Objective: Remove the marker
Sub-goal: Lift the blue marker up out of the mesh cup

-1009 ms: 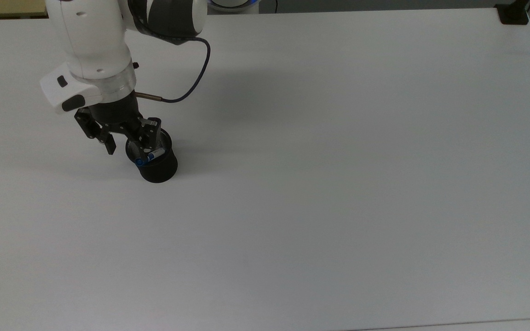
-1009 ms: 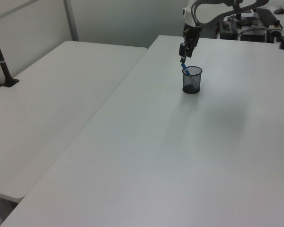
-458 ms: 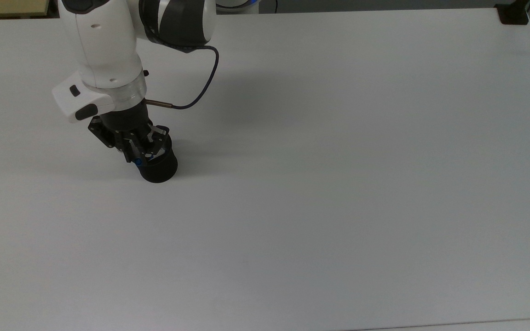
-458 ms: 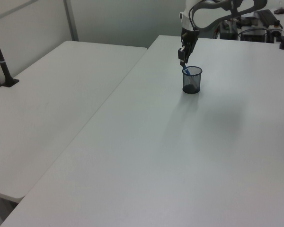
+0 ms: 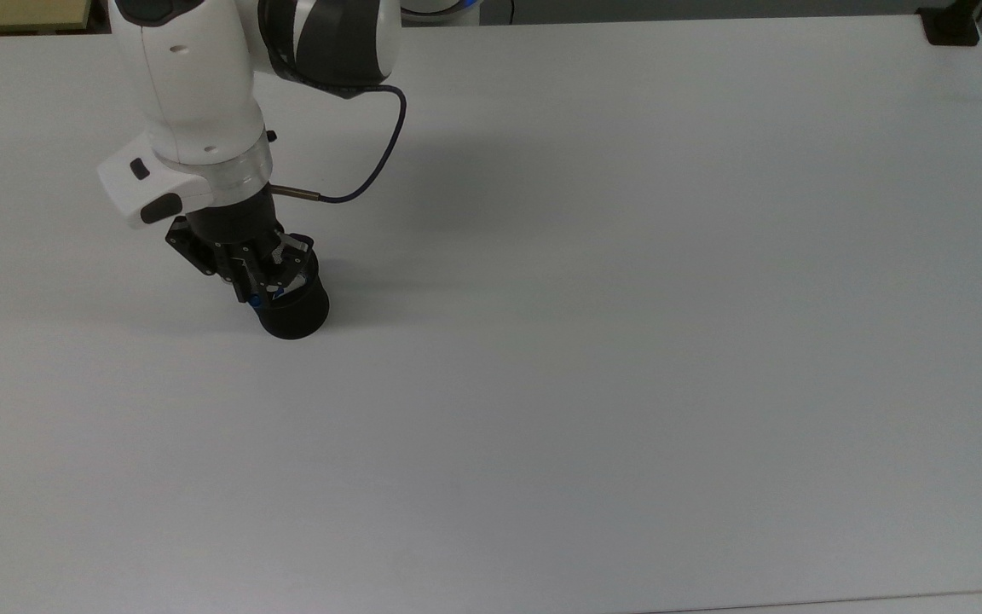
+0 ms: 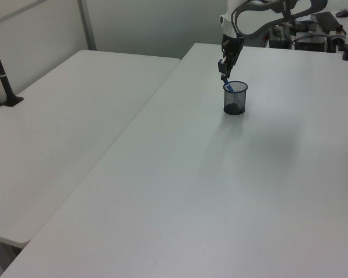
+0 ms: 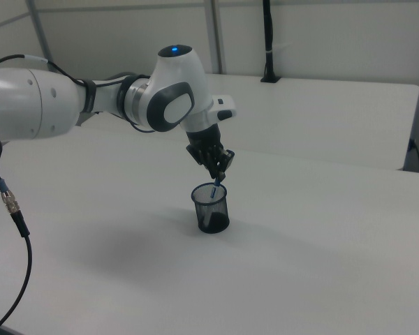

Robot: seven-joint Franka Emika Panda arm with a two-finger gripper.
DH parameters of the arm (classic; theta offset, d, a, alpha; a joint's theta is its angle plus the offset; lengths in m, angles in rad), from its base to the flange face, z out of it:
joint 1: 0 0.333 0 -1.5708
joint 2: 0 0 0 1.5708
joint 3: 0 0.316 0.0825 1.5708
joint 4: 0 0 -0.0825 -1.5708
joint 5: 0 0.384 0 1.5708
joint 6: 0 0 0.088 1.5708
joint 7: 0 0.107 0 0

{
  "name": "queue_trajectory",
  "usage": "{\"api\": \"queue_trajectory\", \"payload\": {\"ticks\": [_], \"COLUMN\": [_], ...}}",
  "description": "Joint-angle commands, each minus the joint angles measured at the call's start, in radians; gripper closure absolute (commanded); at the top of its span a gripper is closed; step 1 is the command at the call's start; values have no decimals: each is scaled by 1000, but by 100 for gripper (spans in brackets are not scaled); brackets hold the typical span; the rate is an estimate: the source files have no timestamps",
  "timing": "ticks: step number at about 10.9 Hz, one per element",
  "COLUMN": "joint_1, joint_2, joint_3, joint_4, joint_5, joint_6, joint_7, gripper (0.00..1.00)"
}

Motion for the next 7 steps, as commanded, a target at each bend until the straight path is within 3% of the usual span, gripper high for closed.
{"api": "queue_trajectory", "payload": {"ticks": [1,3,6,7], "joint_1": [6,6,6,6], "joint_2": [17,20,10,-1], "joint_3": [-1,-1,-1,-1], "joint_4": [6,6,8,9], "joint_5": [17,17,19,20], "joint_6": [14,14,12,11], "joint_7": [-18,-20,-18,-17], "gripper": [70,70,91,93]}}
